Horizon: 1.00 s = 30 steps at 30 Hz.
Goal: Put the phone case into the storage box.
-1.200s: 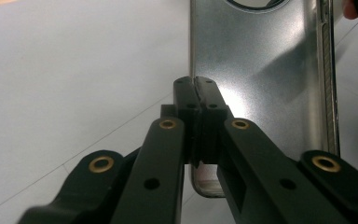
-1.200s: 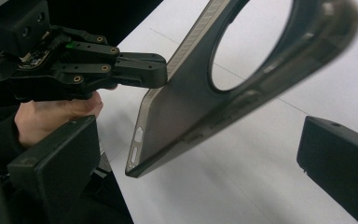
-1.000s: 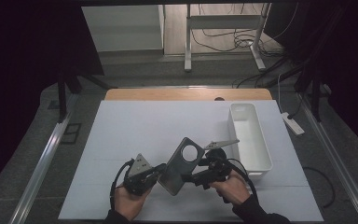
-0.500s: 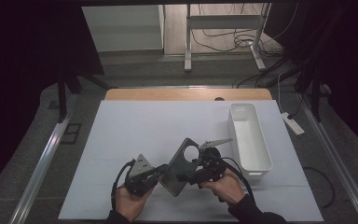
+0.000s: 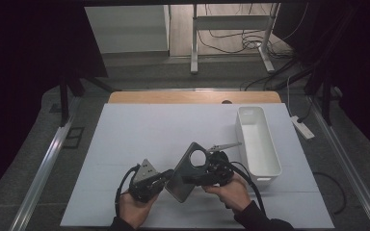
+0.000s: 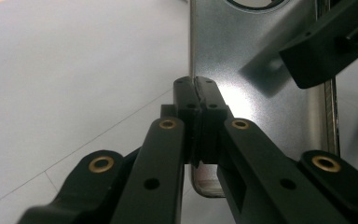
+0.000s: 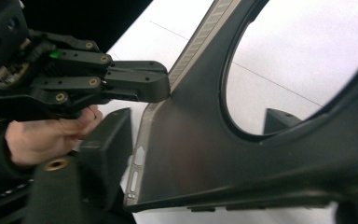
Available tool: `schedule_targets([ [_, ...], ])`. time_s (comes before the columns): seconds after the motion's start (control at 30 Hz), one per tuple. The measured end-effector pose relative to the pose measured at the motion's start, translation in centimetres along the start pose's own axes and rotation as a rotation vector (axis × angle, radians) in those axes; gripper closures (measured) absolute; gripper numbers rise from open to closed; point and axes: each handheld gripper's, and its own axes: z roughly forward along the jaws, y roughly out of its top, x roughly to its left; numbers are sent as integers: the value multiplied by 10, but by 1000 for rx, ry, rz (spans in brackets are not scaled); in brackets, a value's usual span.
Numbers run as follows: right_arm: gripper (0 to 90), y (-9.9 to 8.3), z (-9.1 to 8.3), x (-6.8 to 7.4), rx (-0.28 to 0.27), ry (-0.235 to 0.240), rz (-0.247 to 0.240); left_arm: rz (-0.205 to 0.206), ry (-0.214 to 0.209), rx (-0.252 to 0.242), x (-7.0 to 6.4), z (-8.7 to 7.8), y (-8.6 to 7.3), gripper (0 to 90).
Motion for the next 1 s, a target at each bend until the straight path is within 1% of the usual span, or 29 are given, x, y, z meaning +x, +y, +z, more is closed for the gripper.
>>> schedule_targets([
  [0.07,362,0,0,-2,-2,16,20,-1,0,0,0,0,0,890],
  [0.2,488,0,-1,-4,-5,39,44,-3,-2,-2,0,0,0,890],
  [0.4,629,-1,-3,-6,-18,59,69,-5,-7,-4,0,0,0,890],
  [0.57,732,-1,-3,-7,-26,70,76,-8,-19,-2,0,0,-1,889],
  [0.6,732,-1,-3,-7,-26,70,76,-10,-25,-1,0,1,-1,889],
  [0.63,754,-1,-3,-7,-25,71,77,-13,-30,-1,0,1,-1,889],
  [0.77,772,-1,-3,-8,-18,73,99,-22,-49,-2,2,2,-2,888],
  [0.9,810,-1,-4,-10,-23,77,125,-20,-61,0,1,3,-2,882],
  [0.93,810,-1,-4,-10,-23,77,125,-19,-65,2,1,3,-3,882],
  [1.0,839,-1,-5,-10,-24,76,138,-18,-73,7,1,4,-3,875],
])
